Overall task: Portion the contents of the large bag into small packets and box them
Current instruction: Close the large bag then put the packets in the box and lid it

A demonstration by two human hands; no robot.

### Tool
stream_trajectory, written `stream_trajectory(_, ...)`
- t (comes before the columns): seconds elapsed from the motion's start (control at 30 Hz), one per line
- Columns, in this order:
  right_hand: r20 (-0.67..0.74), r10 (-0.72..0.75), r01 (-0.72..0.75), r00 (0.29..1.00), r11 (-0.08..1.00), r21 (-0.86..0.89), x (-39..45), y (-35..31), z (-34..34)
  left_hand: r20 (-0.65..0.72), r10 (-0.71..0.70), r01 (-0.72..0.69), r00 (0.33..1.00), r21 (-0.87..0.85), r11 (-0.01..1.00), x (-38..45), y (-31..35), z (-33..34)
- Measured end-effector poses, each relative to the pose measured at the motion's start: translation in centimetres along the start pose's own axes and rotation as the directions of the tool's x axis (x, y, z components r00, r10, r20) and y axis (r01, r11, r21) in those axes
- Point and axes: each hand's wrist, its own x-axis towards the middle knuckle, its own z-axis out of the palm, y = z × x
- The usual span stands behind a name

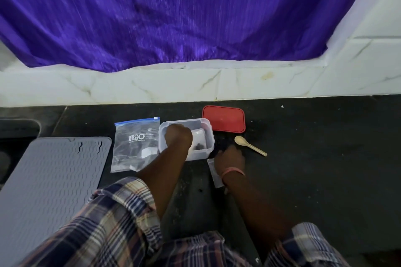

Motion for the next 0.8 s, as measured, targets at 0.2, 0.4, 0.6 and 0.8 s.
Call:
stream_trajectory(0.2,0.147,0.236,-0.222,0.961,0.97,-0.103,-2.1,1.9,1.4,-0.073,-0.111,0.063,0.991,-0.481,0.874,-2.5,0.0,-0.5)
stream_trajectory(0.4,0.142,0.225,-0.261,0.964,0.904,0.339,-0.6,1.7,-0.2,-0.189,-0.22,0.086,0.957,-0.539,0.838,-1.9,-1.9,-0.7)
stream_trajectory(0.6,-0.195,0.205,-0.028,0.959,0.754,0.656,-1.6,-3.2,-5.4,-0.271,-0.308,0.021,0.912,-0.719,0.695,-2.9,-3.4,-1.7)
stream_trajectory(0.8,0.06,-0.119,0.057,0.991,0.784,0.618,-0.9,-8.9,-3.7,-0.3,-0.344,0.021,0.89,-0.726,0.687,-3.4,-5.2,-2.9)
